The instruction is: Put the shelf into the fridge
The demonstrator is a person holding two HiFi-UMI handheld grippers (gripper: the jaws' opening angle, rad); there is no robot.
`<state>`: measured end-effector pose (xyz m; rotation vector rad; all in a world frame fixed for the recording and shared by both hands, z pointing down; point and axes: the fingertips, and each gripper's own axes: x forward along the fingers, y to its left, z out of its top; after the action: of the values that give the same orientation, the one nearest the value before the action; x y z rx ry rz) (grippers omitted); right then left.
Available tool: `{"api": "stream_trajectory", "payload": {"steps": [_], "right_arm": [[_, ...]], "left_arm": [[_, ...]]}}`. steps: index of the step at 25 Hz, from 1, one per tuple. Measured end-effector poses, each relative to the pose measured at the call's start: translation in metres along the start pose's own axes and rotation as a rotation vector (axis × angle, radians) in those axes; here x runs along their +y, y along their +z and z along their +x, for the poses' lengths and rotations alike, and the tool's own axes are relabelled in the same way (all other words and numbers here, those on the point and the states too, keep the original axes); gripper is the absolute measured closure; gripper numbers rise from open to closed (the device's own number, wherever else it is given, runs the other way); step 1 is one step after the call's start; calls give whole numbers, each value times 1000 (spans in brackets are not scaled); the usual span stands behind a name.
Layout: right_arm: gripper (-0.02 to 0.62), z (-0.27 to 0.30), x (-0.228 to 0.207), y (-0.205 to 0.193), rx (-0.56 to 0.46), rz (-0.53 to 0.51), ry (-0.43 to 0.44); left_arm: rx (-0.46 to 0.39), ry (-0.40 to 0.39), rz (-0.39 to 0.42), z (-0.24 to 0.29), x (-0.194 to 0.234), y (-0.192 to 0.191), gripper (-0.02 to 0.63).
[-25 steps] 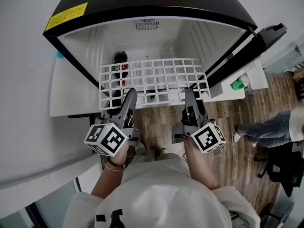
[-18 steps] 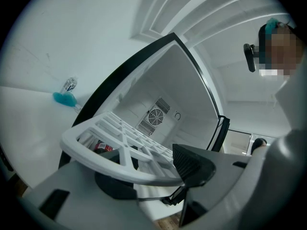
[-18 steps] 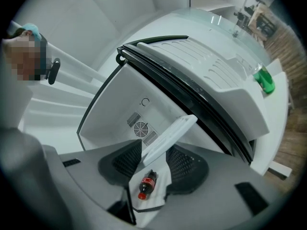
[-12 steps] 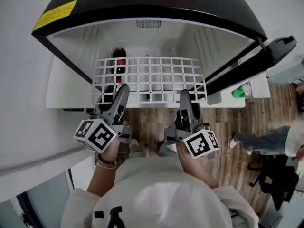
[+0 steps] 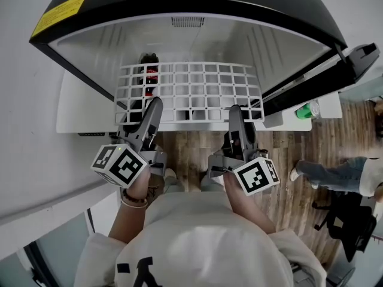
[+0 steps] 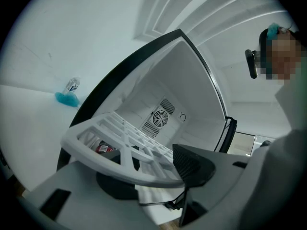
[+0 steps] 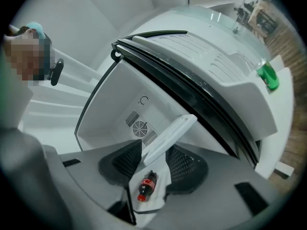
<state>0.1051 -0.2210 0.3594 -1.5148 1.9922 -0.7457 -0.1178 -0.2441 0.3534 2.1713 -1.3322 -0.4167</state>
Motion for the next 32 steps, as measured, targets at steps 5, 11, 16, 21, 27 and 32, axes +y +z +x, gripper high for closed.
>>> {"api": "stream_trajectory", "payload": {"steps": [5,11,16,21,27,32], "right_arm": [[434,2,-2,0,-6,-2,-17],[434,6,-3,-1,-3,-7,-19],[434,8,-4,-1,-4,-7,-24],[434,11,-5,-2,-2,-5,-27],[434,13,-6,-1,-4,-7,-28],[434,16,-7,-1,-3,-6,-29]], "left_arm": [[2,-3,-1,3,2,0,390],[3,-5,-1,6,4,1,390],[4,-5,-1,8,5,1,390],[5,-1,-5,10,7,2,390],[2,0,-5,13,8,2,390],[1,2,-4,16,9,3,391]]}}
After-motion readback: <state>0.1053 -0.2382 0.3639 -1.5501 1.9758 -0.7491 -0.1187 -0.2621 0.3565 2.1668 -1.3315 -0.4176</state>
